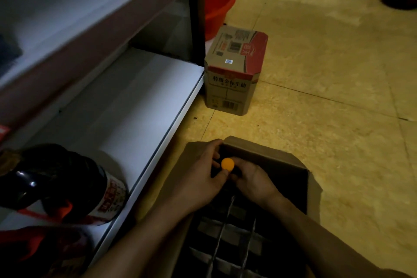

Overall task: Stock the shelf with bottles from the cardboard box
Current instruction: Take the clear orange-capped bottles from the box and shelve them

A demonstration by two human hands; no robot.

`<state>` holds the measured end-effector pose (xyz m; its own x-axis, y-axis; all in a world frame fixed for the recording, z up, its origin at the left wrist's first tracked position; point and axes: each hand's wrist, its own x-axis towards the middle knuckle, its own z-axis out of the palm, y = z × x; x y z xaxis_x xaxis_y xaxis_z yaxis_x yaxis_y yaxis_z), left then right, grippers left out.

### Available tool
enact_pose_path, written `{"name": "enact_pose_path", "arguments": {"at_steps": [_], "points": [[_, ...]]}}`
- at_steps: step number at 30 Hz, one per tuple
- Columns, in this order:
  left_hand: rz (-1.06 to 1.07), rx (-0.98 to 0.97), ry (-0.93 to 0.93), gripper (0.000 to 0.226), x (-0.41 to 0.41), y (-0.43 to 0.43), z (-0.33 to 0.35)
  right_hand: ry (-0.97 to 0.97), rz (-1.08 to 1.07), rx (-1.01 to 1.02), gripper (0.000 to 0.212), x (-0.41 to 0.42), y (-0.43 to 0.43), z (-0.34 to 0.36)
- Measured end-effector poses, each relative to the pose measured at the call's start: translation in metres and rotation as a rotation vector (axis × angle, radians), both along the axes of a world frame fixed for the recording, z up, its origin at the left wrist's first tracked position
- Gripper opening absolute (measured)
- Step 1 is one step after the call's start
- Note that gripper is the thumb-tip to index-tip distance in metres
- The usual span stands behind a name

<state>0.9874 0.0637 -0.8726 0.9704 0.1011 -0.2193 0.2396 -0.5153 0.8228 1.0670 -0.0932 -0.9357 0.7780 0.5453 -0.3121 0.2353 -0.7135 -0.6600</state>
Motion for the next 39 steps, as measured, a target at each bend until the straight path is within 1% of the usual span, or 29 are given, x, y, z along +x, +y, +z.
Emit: {"name": "enact_pose_path", "arguments": {"at_steps": [3,6,9,12,15,17,20,23,28,30,31,33,34,35,37,39], "points": [[-0.023,0.017,-0.003,0.064,0.002,0.009,-0.001,-0.008,-0.051,0.029,0.020,0.002,-0.001,0.008],[-0.023,0.004,-0.003,0.060,0.004,0.016,-0.002,-0.066,-0.075,0.085,0.021,0.003,-0.004,0.031],[-0.046,0.037,-0.054,0.059,0.006,0.016,-0.004,-0.084,-0.082,0.188,0.017,-0.001,-0.008,0.060],[-0.109,0.058,-0.078,0.068,0.008,0.016,-0.004,-0.108,-0.132,0.315,0.010,-0.005,-0.012,0.082],[-0.180,-0.041,-0.054,0.074,0.011,0.014,-0.003,-0.123,-0.213,0.430,0.009,-0.007,-0.013,0.094],[-0.200,-0.107,-0.037,0.079,0.013,0.013,-0.002,-0.118,-0.227,0.523,0.010,-0.009,-0.013,0.104],[-0.219,-0.138,-0.028,0.081,0.013,0.011,0.000,-0.106,-0.232,0.725,0.023,-0.013,-0.013,0.118],[-0.249,-0.156,-0.009,0.081,0.011,0.007,0.004,-0.075,-0.244,0.886,0.026,-0.015,-0.013,0.130],[-0.260,-0.273,0.100,0.084,0.005,0.000,0.016,-0.064,-0.283,1.002,0.023,-0.014,-0.018,0.133],[-0.233,-0.301,0.092,0.082,0.001,-0.004,0.020,-0.022,-0.295,1.041,0.029,-0.014,-0.018,0.132],[-0.199,-0.309,0.053,0.079,-0.001,-0.009,0.023,0.030,-0.305,1.066,0.034,-0.014,-0.017,0.133],[-0.099,-0.334,-0.027,0.070,-0.006,-0.020,0.022,0.132,-0.317,1.061,0.038,-0.012,-0.017,0.134],[-0.055,-0.355,-0.043,0.067,-0.008,-0.025,0.020,0.126,-0.304,1.001,0.037,-0.012,-0.017,0.136],[-0.020,-0.391,-0.049,0.067,-0.010,-0.030,0.018,0.081,-0.287,0.903,0.037,-0.012,-0.018,0.136],[0.051,-0.473,-0.051,0.070,-0.011,-0.035,0.010,0.037,-0.250,0.714,0.041,-0.016,-0.017,0.131],[0.126,-0.515,-0.059,0.073,-0.010,-0.038,0.010,0.101,-0.239,0.633,0.059,-0.023,-0.013,0.124]]}}
